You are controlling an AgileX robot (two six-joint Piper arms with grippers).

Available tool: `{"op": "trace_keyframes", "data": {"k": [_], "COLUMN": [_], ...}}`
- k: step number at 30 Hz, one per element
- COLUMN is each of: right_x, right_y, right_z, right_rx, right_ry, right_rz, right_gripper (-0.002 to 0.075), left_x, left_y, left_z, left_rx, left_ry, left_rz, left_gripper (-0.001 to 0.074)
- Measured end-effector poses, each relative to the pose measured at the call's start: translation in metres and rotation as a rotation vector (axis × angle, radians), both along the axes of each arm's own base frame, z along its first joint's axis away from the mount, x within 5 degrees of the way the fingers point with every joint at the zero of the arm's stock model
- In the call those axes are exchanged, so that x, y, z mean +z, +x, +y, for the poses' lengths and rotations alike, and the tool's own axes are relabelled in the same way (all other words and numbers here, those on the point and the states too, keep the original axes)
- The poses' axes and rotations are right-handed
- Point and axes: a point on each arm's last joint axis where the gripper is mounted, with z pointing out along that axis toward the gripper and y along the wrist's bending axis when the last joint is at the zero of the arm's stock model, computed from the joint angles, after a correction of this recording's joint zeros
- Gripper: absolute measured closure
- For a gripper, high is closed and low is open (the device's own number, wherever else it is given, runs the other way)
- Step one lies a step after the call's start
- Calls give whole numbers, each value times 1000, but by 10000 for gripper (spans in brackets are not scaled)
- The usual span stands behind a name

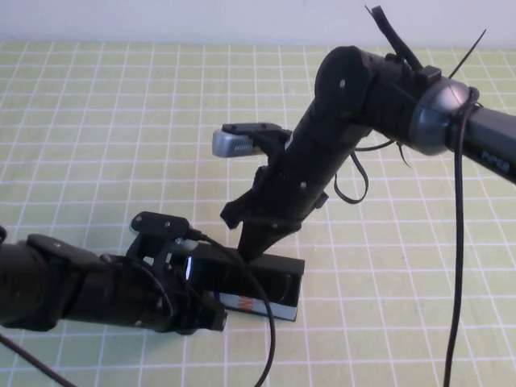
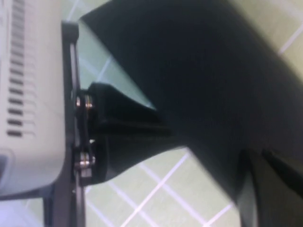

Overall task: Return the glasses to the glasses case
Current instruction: Close the glasses case

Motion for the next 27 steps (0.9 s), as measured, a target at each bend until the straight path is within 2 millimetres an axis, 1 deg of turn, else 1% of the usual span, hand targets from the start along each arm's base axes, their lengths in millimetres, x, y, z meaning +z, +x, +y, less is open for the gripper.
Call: {"op": "trace_keyframes", "data": {"k": [4, 8, 11, 14, 18, 21, 23, 27], "right_x": [0, -14, -27, -36, -37, -34, -27, 4], "right_y": [-15, -22, -27, -29, -29, -30, -32, -40], "right_z": [2, -1, -5, -8, -8, -8, -8, -15], "right_rx": [39, 51, 51, 48, 54, 66, 76, 90], "right_ry": [-11, -44, -75, -98, -95, -77, -60, -32], "right_rz": [9, 48, 77, 89, 79, 73, 56, -11], "right_gripper": [737, 737, 737, 737, 737, 737, 737, 737], "left_x": [19, 41, 59, 79, 101, 112, 118, 117], "left_y": [-11, -29, -46, -63, -83, -97, -107, -129], "left_z": [4, 13, 22, 30, 44, 57, 68, 92], "left_rx": [-38, -80, -80, -72, -54, -5, 54, 183], "left_ry": [7, 26, 8, -30, -73, -94, -111, -151], "left_rz": [23, 3, -30, -105, -258, -401, -513, -698], "left_gripper": [737, 737, 737, 737, 737, 737, 737, 737]}}
